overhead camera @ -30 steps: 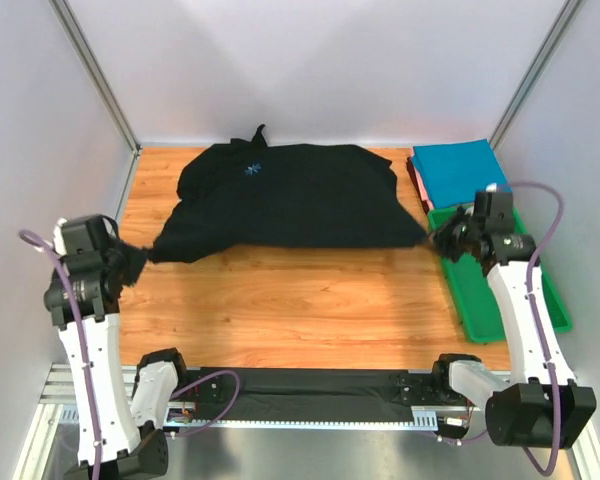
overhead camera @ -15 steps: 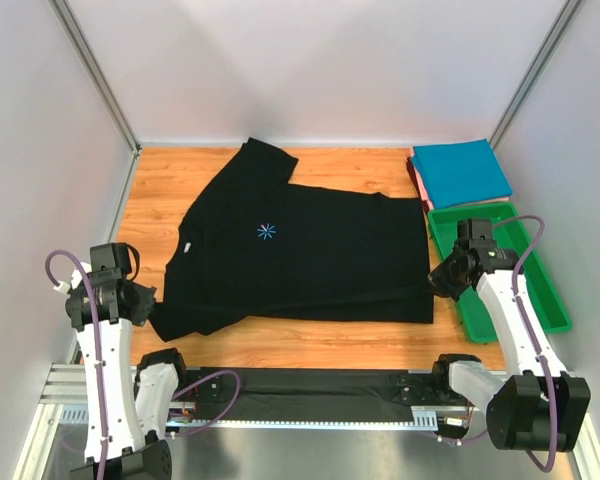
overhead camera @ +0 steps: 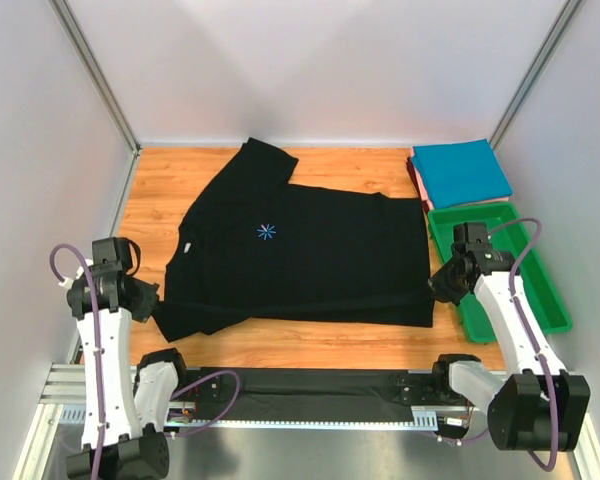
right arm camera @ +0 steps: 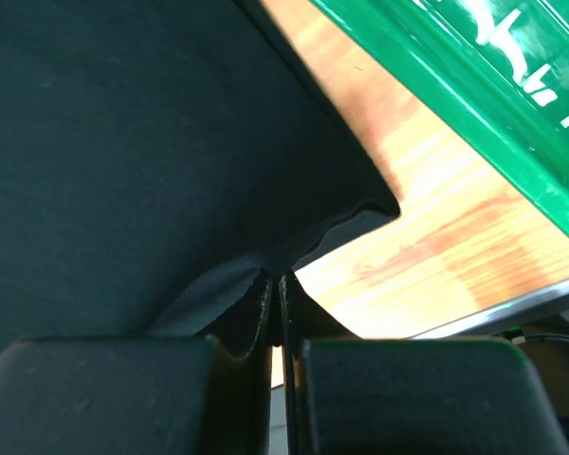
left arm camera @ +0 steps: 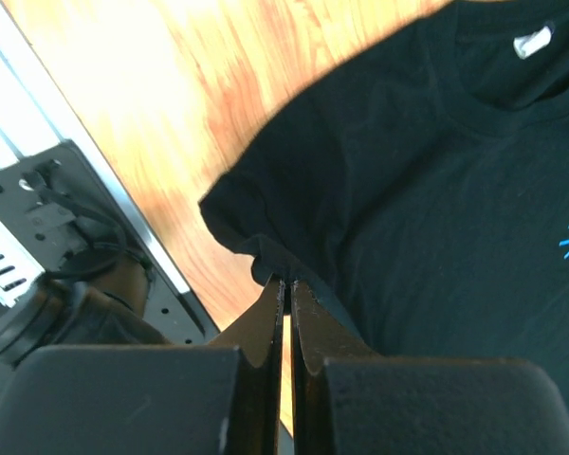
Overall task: Fold and stack the t-shirts
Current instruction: Flatten the tshirt out, then fold the tshirt
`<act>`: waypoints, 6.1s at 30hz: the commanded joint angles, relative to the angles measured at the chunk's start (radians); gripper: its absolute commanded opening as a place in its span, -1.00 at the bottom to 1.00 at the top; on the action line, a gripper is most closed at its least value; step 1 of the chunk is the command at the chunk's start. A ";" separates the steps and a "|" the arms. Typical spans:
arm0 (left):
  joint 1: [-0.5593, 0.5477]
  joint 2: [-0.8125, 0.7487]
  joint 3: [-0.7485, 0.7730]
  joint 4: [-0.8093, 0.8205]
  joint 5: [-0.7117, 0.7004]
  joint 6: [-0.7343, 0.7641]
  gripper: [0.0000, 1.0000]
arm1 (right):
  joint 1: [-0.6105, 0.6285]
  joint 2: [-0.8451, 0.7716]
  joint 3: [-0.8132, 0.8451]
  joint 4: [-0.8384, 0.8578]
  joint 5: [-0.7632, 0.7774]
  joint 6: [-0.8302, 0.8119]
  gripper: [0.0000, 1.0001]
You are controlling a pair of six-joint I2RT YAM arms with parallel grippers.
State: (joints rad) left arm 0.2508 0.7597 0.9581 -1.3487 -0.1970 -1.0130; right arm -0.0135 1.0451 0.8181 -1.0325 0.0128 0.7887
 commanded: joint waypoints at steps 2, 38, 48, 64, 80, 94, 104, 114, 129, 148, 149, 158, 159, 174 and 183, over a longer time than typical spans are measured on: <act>0.002 0.068 0.027 0.063 0.054 0.001 -1.00 | 0.001 0.019 0.002 0.037 0.079 -0.014 -0.99; -0.312 0.918 0.587 0.221 -0.094 0.370 -1.00 | -0.022 0.382 0.291 0.127 0.127 -0.180 -0.99; -0.329 1.090 0.748 0.252 -0.067 0.484 -1.00 | -0.031 0.440 0.316 0.126 0.144 -0.184 -0.99; -0.349 1.199 0.864 0.100 -0.211 0.479 -1.00 | -0.032 0.560 0.375 0.144 0.107 -0.200 -0.99; -0.398 0.769 0.527 -0.071 -0.306 0.327 -1.00 | -0.032 0.268 0.247 -0.150 0.227 -0.201 -0.99; -0.482 0.422 0.249 -0.236 -0.424 0.179 -1.00 | -0.029 -0.017 0.096 -0.242 0.153 -0.166 -0.99; -0.482 0.483 0.309 -0.185 -0.446 0.207 -1.00 | -0.029 0.113 0.171 -0.146 0.121 -0.137 -0.99; -0.479 0.834 0.537 -0.129 -0.527 0.297 -1.00 | -0.029 0.326 0.250 0.031 0.064 -0.163 -0.99; -0.452 1.185 0.784 -0.010 -0.395 0.473 -1.00 | -0.029 0.598 0.386 0.104 0.084 -0.164 -0.99; -0.427 1.226 1.037 -0.165 -0.203 0.456 0.08 | 0.009 0.508 0.426 -0.049 0.081 -0.115 -0.50; -0.427 1.193 0.994 -0.114 -0.196 0.456 0.07 | 0.042 0.492 0.405 -0.041 0.076 -0.109 -0.49; -0.424 0.920 0.526 0.098 0.074 0.392 0.00 | 0.116 0.483 0.230 0.115 0.035 -0.069 -0.53; -0.418 0.887 0.452 0.112 0.085 0.378 -0.02 | 0.121 0.506 0.216 0.147 0.030 -0.068 -0.54; -0.358 0.892 0.206 0.180 0.071 0.225 -0.13 | 0.173 0.645 0.135 0.315 0.065 -0.057 -0.59; -0.295 1.078 0.280 0.157 -0.125 0.222 -0.14 | 0.173 0.671 0.107 0.319 0.132 -0.112 -0.61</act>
State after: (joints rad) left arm -0.0696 1.8118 1.1751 -1.1801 -0.2100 -0.7673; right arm 0.1566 1.6691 0.9672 -0.8120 0.0555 0.7017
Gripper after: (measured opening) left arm 0.432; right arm 0.199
